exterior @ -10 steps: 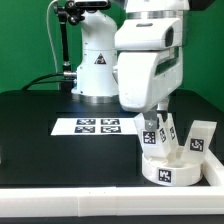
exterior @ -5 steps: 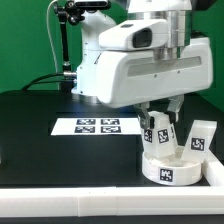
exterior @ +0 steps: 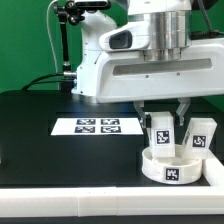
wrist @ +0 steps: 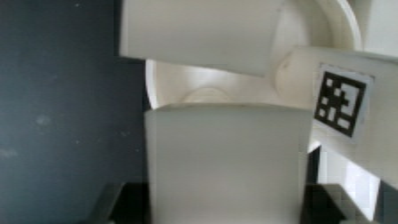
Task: Assemble stool
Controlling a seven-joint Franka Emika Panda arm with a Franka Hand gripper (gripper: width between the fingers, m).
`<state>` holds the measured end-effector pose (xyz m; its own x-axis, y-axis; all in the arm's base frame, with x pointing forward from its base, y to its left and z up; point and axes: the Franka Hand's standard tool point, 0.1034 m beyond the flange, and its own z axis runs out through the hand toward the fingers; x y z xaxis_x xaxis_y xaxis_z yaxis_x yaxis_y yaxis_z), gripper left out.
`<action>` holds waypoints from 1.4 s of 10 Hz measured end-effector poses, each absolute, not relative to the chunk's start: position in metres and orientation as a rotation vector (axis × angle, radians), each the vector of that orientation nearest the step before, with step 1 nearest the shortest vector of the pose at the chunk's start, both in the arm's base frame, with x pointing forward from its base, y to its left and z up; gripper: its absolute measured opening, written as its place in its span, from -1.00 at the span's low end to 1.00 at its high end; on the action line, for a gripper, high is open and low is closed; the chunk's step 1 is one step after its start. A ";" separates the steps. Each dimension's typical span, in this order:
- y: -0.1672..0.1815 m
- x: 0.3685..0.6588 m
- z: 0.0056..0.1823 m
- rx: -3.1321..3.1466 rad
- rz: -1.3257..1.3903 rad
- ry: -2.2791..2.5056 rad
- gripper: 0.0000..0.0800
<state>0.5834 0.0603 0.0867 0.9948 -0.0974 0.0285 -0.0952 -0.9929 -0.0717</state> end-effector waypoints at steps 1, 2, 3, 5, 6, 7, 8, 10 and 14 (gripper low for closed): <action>0.061 0.583 0.087 -3.060 -0.046 0.242 -0.15; 0.061 0.583 0.087 -3.056 -0.044 0.285 -0.15; 0.062 0.583 0.087 -3.031 -0.037 0.424 -0.15; 0.063 0.583 0.087 -2.992 -0.028 0.595 -0.15; 0.064 0.583 0.087 -2.955 -0.019 0.725 -0.15; 0.065 0.583 0.087 -2.920 -0.011 0.826 -0.15; 0.067 0.583 0.085 -2.840 -0.003 1.008 -0.15; 0.072 0.583 0.085 -2.688 0.015 1.309 -0.15; 0.086 0.580 0.082 -2.255 0.065 1.878 -0.15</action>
Offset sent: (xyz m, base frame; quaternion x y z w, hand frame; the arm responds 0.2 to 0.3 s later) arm 0.0000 0.0000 0.0000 0.0000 0.0000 0.1938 0.9810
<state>0.5799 0.0860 0.0820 0.1890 -0.9680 -0.1649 -0.9771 -0.1687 -0.1295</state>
